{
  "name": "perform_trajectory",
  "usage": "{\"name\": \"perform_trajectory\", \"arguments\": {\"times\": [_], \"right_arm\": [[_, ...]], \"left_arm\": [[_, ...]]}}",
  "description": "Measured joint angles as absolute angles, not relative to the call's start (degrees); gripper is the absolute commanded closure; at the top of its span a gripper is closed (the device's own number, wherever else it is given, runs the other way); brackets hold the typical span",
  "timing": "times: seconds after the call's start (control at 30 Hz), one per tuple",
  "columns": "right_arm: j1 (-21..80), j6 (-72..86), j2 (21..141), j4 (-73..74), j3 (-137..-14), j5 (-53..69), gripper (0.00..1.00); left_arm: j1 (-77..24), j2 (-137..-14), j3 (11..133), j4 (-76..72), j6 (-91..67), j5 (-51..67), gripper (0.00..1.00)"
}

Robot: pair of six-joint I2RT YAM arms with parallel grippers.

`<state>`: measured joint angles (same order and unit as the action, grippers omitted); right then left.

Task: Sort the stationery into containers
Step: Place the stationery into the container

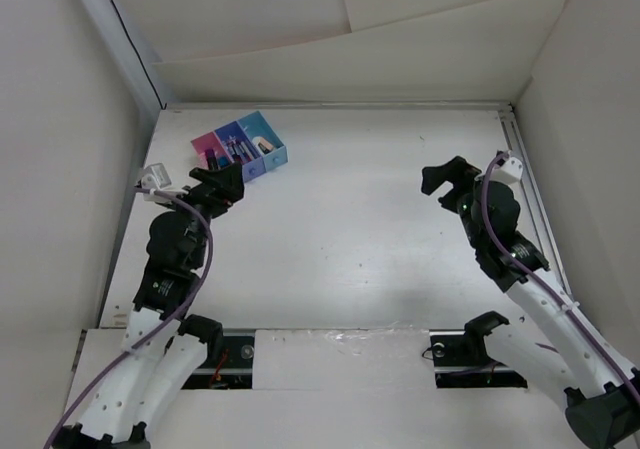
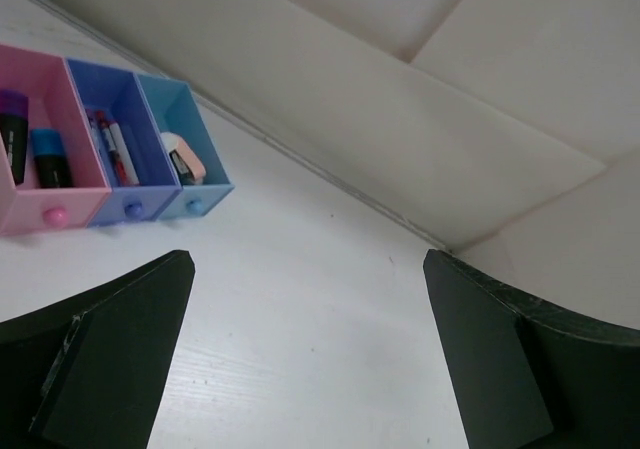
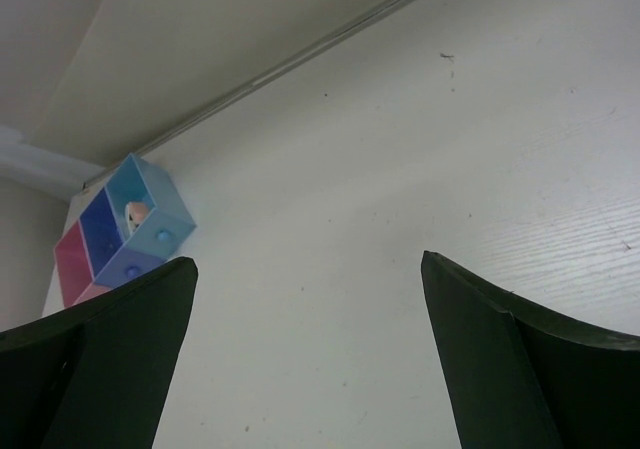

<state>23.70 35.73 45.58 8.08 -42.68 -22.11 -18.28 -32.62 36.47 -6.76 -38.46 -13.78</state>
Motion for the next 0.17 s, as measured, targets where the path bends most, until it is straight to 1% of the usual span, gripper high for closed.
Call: {"name": "perform_trajectory", "arguments": {"times": [0.17], "right_arm": [[23.7, 35.55, 45.36, 7.14, -42.17, -20.32, 0.0]], "left_arm": [[-18.28, -27.64, 33.93, -3.9, -37.93, -10.35, 0.0]]}}
